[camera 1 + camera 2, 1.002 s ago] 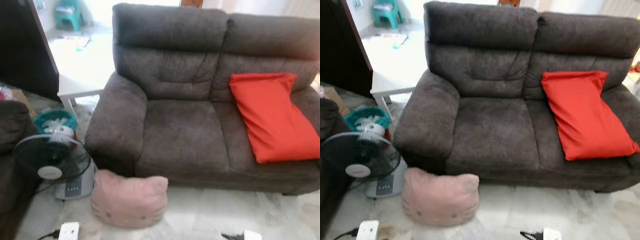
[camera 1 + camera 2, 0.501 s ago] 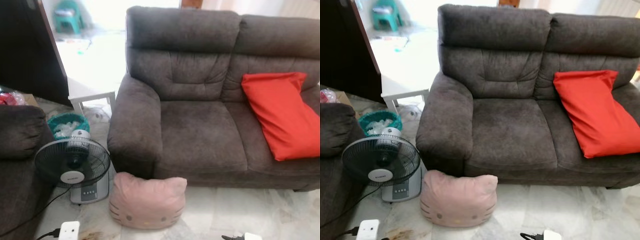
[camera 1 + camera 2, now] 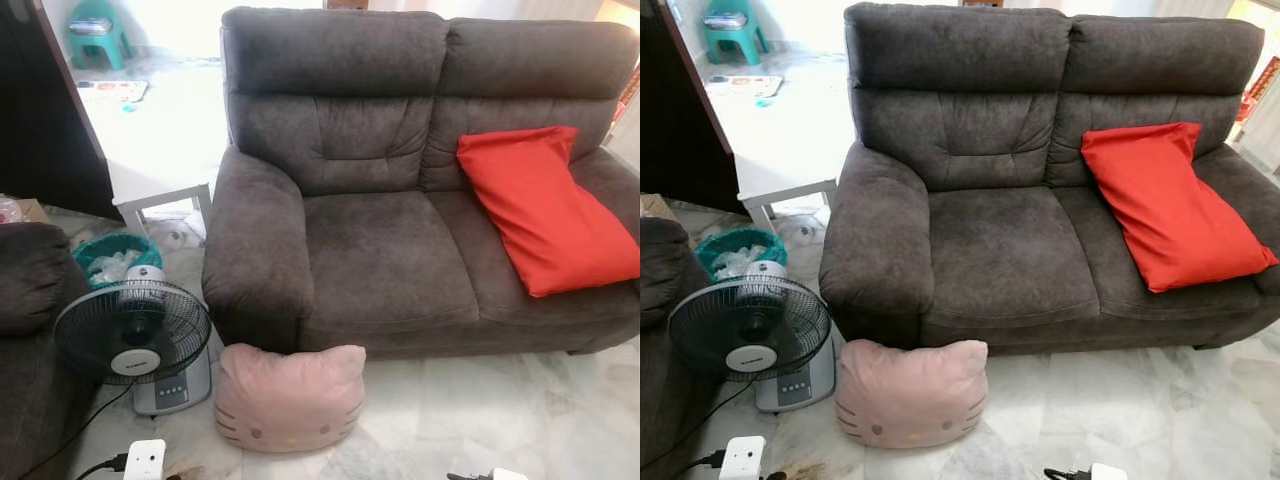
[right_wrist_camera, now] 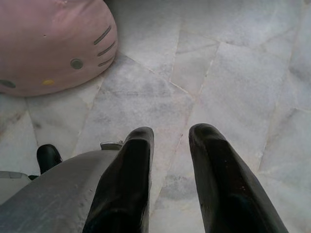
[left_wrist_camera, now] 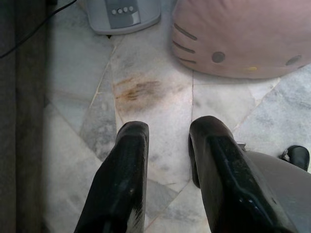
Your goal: Move the pillow to the sofa from floor
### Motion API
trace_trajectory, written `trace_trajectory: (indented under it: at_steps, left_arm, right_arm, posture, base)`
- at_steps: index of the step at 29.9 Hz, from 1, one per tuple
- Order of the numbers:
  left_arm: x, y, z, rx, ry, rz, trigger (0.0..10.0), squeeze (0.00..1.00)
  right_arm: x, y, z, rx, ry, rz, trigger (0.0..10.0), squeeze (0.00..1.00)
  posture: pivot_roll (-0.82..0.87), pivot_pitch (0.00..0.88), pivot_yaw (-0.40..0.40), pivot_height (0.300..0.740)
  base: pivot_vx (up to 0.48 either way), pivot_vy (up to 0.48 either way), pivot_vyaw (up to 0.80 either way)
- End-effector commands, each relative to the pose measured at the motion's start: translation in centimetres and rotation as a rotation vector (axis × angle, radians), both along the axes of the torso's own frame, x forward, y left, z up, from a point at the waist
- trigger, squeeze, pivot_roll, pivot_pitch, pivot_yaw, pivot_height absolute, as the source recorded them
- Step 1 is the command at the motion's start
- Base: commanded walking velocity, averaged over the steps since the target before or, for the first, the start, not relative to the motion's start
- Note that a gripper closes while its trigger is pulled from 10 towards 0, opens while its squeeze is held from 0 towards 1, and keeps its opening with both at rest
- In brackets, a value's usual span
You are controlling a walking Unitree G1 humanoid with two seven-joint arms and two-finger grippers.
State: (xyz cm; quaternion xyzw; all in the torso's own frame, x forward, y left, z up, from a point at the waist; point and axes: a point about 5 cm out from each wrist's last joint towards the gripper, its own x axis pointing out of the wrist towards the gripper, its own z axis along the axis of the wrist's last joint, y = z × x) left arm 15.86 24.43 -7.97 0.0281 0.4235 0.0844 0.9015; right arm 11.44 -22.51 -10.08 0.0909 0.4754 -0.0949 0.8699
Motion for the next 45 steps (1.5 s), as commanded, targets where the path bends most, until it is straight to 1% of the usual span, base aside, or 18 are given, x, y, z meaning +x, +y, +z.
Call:
trace_trajectory:
  at_steps: [1,7,10,14,15,16,35,36,37,42,45]
  left_arm:
    - [-0.32,-0.11,-0.21,-0.005,0.022,-0.008,10.0,0.0]
    - [-0.27,-0.11,-0.2,-0.005,0.024,-0.011,10.0,0.0]
    - [-0.33,-0.24,-0.3,-0.032,0.034,-0.004,10.0,0.0]
    - [-0.28,-0.29,-0.29,-0.033,0.038,-0.021,10.0,0.0]
    - [-0.28,-0.28,-0.3,-0.03,0.042,-0.023,10.0,0.44]
    - [-0.28,-0.28,-0.3,-0.032,0.041,-0.019,10.0,1.0]
    - [-0.16,-0.26,-0.25,-0.021,0.036,-0.011,10.0,1.0]
    - [-0.18,-0.2,-0.24,-0.01,0.038,-0.008,10.0,0.92]
    - [-0.18,-0.19,-0.25,-0.007,0.039,-0.007,10.0,0.0]
    - [-0.18,-0.16,-0.25,-0.004,0.042,-0.006,10.0,0.0]
    - [-0.2,-0.13,-0.25,0.001,0.043,-0.006,10.0,0.0]
  right_arm:
    - [0.09,-0.35,0.1,-0.012,0.0,0.009,10.0,0.0]
    - [0.16,-0.32,0.11,-0.014,0.001,0.019,10.0,0.0]
    - [0.22,-0.32,0.13,-0.013,0.0,0.023,10.0,0.0]
    - [0.24,-0.32,0.13,-0.013,0.001,0.027,10.0,0.0]
    - [0.25,-0.32,0.13,-0.013,0.002,0.025,10.0,0.0]
    - [0.25,-0.32,0.14,-0.013,0.002,0.027,10.0,0.0]
    - [0.38,-0.33,0.17,-0.015,0.004,0.039,10.0,0.0]
    - [0.39,-0.33,0.17,-0.016,0.004,0.042,10.0,0.0]
    - [0.4,-0.33,0.18,-0.016,0.004,0.043,10.0,0.0]
    - [0.43,-0.31,0.18,-0.017,0.005,0.05,10.0,0.0]
    - [0.52,-0.29,0.22,-0.029,0.007,0.087,10.0,0.0]
  posture:
    - [0.06,0.025,-0.051,0.74]
    - [0.06,0.027,-0.052,0.74]
    - [0.06,0.029,-0.055,0.74]
    - [0.06,0.029,-0.055,0.74]
    - [0.06,0.029,-0.055,0.74]
    - [0.06,0.029,-0.054,0.74]
    - [0.06,0.021,-0.059,0.74]
    - [0.06,0.021,-0.059,0.74]
    - [0.06,0.018,-0.058,0.74]
    - [0.06,0.017,-0.057,0.74]
    - [0.06,0.014,-0.056,0.74]
  base:
    - [0.0,0.0,0.0]
    - [0.0,0.0,0.0]
    - [0.0,0.0,0.0]
    - [0.0,0.0,0.0]
    - [0.0,0.0,0.0]
    - [0.0,0.0,0.0]
    - [0.0,0.0,0.0]
    - [0.0,0.0,0.0]
    - [0.0,0.0,0.0]
    - [0.0,0.0,0.0]
    - [0.0,0.0,0.0]
